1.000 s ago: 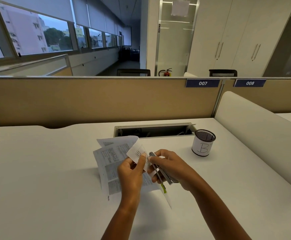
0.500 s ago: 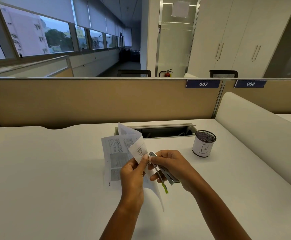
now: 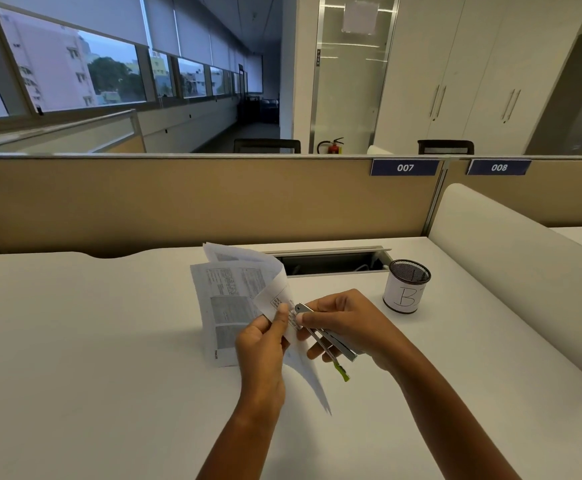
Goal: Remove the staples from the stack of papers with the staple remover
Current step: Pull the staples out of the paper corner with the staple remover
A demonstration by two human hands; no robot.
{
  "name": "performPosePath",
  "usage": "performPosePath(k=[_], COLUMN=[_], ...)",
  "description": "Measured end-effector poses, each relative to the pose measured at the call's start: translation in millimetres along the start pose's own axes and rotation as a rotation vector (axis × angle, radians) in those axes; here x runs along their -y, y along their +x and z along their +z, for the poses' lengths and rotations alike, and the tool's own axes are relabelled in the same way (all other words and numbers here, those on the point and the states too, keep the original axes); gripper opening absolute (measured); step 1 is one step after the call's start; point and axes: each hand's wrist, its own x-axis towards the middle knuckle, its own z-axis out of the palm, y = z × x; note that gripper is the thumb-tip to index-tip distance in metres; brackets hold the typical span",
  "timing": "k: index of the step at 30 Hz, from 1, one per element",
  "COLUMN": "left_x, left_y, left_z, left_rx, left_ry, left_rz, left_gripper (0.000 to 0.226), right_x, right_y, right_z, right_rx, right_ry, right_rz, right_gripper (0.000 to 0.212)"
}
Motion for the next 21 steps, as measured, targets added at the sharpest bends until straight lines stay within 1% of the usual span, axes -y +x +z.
performPosePath(k=[6,9,11,16,21], left_x=[2.6,3.4,4.6,6.8,9.3], left_y=[-1.1,-3.3,-4.9,-5.1,-2.2], left_z=[1.1,0.5,0.8,2.2,0.8], left_rx=[0.012,0.006,-0.011,-0.059,-0.083], left_ry=[0.048,0.063,0.095,0.128,0.155], left_rz=[0.037,0.067,0.114,0.205,0.243], left_gripper=[0.016,0.005,0.013,0.025,0.027], right_x=[3.2,3.2,3.0,-2.5,-3.3], right_y=[-1.3,-3.2,-4.7,-4.8,-1.8], right_z=[-0.2,1.3,4.6,16.5,20.6], right_rx=[-0.015,-0.011,-0.021,-0.095,-0.106], right_ry=[0.033,0.083,0.119,0.206,0.248], right_rz=[0.022,0.008,-0.002,-0.041,-0.046], right_gripper=[0.023,0.017,0.016,0.021,0.02])
